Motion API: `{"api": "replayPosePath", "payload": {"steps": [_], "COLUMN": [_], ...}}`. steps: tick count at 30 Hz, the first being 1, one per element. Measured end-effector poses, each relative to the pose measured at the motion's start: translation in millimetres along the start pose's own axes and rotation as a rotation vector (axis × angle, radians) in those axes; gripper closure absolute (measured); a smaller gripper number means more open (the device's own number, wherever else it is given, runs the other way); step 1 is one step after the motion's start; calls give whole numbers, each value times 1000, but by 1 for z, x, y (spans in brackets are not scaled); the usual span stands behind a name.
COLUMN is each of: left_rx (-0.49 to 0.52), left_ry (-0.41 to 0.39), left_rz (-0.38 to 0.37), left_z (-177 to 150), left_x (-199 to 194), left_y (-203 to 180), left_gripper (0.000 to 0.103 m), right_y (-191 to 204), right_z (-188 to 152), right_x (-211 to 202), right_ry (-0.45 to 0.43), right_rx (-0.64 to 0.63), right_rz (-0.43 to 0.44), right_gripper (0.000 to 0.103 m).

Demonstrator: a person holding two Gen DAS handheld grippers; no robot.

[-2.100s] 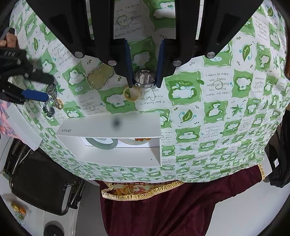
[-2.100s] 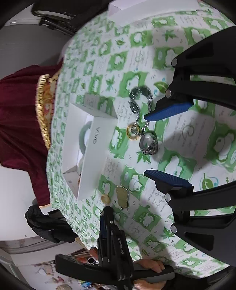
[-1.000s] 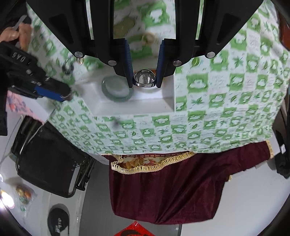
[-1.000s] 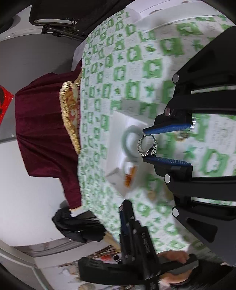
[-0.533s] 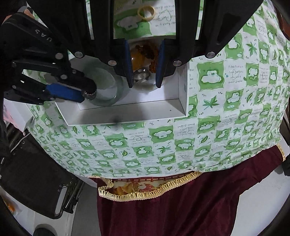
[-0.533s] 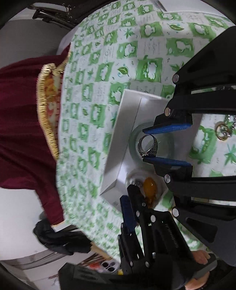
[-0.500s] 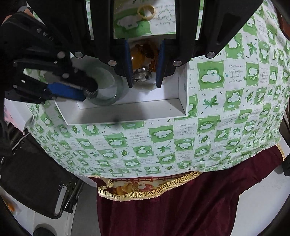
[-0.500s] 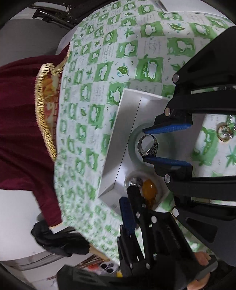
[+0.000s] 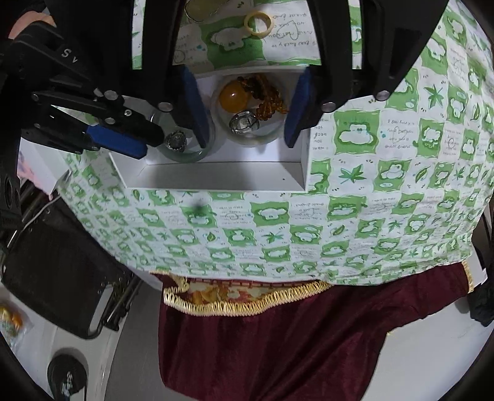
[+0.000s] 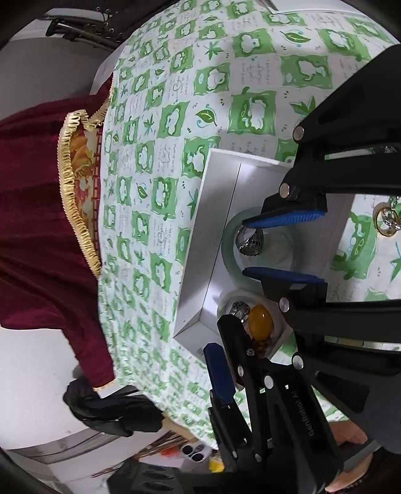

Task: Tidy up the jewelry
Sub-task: 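Carry both silver rings into the white box and open both tools, then withdraw both tools from the box back over the remaining jewelry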

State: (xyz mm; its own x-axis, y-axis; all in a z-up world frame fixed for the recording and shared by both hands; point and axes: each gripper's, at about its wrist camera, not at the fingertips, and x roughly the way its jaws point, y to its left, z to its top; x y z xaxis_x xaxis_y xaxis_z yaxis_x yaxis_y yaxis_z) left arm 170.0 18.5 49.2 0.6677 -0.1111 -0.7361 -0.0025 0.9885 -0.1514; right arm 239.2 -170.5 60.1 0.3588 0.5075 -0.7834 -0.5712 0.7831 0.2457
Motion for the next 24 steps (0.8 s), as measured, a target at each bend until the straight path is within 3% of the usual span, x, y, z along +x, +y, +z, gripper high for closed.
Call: {"api": "replayPosePath", "payload": {"steps": [3,5,8,11,14,16,24], "left_rx": [-14,-21,-25,-22,-41,-61,-90], "left_ry": [-37,-64,-108,-145,-164,-174,-218], "left_rz": [0,6,34,81,102,109,202], "left_z": [-2,-4,-8,-11,-15,-18,-33], "left_x": [-9,-16,-26,-33,-39,-41,-51], "left_y": [2,4,4,4,8,11,19], "left_gripper": [40,28,13,5,3,3,3], "right_y": [2,3,4,3,0,-5,-25], "right_z": [-1,-2,-3,-5,-8,-11,-24], "right_x": [-10,-16,-25,-34,-41,-47,-65], "right_ry": [-39,-57,-91,-126,-160,-184,-237], "right_rx": [-4,-3,-2,-5,2,32,143], "right_rz": [-6,-1,-9,-32,-61,-63,-40], "right_gripper": [78,77,66,56,38,17,8]}}
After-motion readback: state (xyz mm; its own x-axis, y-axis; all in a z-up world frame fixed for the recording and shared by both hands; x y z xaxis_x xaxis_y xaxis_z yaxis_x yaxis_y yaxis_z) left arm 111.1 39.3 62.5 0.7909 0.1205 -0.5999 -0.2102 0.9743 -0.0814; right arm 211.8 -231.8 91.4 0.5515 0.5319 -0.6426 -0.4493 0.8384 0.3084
